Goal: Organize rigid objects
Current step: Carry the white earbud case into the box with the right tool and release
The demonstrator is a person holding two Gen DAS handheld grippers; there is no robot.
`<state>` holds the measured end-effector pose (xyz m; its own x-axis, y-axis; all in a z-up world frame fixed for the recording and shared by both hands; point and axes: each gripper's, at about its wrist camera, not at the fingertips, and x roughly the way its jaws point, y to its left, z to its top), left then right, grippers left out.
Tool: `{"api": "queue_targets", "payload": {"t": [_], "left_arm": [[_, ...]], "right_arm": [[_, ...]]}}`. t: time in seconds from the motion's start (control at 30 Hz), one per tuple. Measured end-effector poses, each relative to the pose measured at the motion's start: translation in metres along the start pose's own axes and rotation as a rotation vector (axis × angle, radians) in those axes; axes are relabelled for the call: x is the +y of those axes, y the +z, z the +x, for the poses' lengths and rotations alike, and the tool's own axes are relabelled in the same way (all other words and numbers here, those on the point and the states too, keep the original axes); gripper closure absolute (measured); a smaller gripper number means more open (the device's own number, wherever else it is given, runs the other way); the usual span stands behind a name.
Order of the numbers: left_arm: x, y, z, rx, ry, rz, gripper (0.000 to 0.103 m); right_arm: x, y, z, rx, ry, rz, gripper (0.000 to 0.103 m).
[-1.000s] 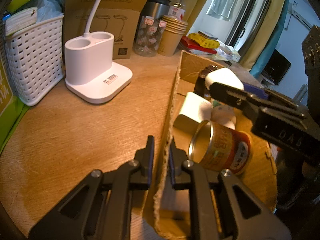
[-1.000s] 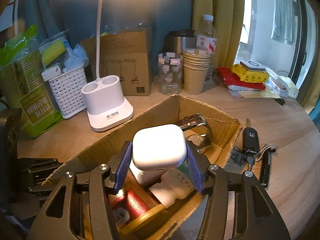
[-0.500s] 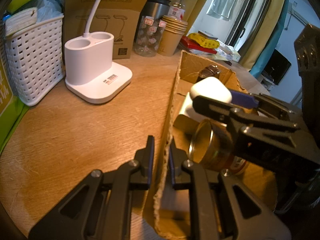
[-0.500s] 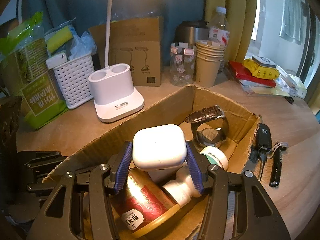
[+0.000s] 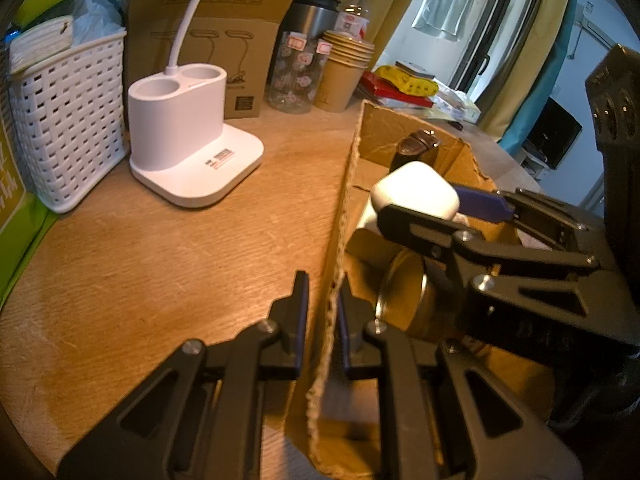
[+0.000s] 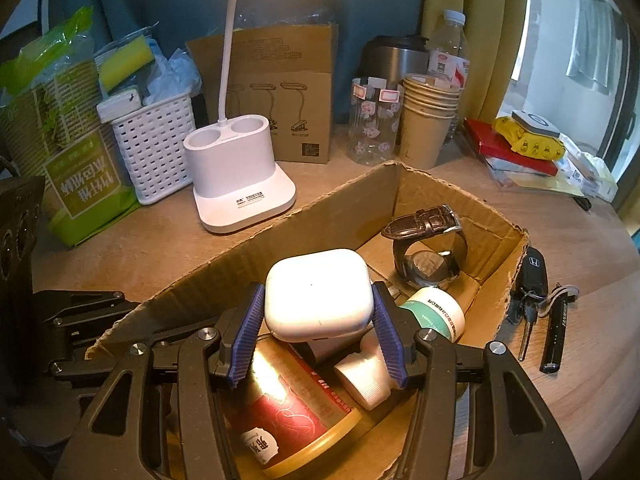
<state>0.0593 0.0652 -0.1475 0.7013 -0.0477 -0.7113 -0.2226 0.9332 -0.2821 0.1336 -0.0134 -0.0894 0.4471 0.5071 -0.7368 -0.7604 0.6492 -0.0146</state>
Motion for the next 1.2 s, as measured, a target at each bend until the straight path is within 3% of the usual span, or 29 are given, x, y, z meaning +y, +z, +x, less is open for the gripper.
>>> {"api": "queue_targets", "payload": {"t": [0.6, 1.2], "left_arm": [[0.000, 0.000, 0.001, -0.001, 0.000, -0.001, 0.089], [0.000, 0.000, 0.000, -0.001, 0.000, -0.001, 0.089]], "right_arm": [[-0.008, 0.001, -0.009, -0.033, 0.021, 0.037, 0.047], [-0.041, 0.001, -0.036, -0.100, -0.041, 0.123, 0.046]]}}
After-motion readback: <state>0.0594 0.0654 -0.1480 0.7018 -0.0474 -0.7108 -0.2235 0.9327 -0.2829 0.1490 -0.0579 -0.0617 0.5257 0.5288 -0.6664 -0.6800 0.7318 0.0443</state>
